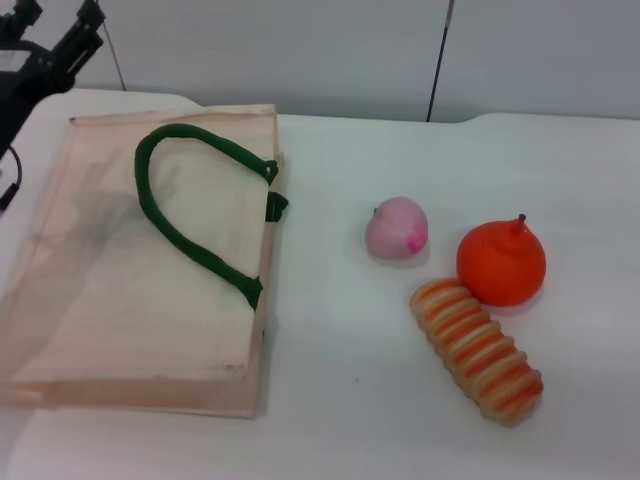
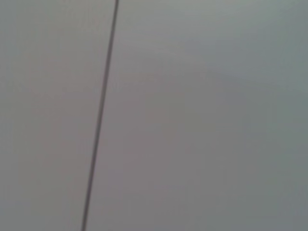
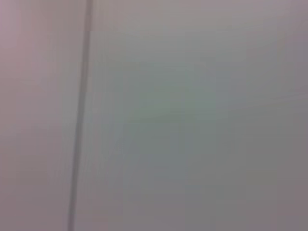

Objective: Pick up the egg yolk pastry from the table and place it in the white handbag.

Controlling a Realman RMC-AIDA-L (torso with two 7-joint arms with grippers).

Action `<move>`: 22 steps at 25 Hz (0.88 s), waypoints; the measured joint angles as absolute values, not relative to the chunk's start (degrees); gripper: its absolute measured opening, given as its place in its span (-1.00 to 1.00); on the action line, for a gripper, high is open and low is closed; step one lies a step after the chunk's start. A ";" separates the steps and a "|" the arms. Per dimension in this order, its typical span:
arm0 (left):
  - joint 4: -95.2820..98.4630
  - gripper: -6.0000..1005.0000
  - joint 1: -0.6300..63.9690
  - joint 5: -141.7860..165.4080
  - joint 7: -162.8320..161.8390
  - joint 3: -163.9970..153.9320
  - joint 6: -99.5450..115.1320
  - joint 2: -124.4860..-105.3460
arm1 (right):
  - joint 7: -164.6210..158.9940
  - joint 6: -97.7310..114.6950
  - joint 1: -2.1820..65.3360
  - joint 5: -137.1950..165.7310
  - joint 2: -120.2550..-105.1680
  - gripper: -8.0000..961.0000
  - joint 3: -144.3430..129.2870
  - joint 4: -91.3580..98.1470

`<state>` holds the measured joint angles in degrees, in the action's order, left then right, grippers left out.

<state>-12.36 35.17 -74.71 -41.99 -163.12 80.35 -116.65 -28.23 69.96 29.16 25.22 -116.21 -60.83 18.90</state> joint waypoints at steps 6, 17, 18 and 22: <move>0.23 0.75 33.73 -84.60 -19.13 -163.13 76.10 -116.76 | -26.78 70.66 30.19 19.76 -116.26 0.86 -57.42 10.44; 8.45 0.75 32.07 -90.33 -4.60 -163.03 76.70 -116.59 | -25.86 69.49 31.07 19.08 -116.29 0.86 -55.99 5.93; 8.47 0.75 32.03 -90.34 -4.62 -163.04 76.71 -116.59 | -25.85 69.33 31.11 19.15 -116.29 0.86 -56.02 5.75; 8.54 0.75 31.94 -90.36 -4.60 -163.03 76.81 -116.54 | -25.83 68.87 31.14 19.35 -116.28 0.86 -56.30 5.63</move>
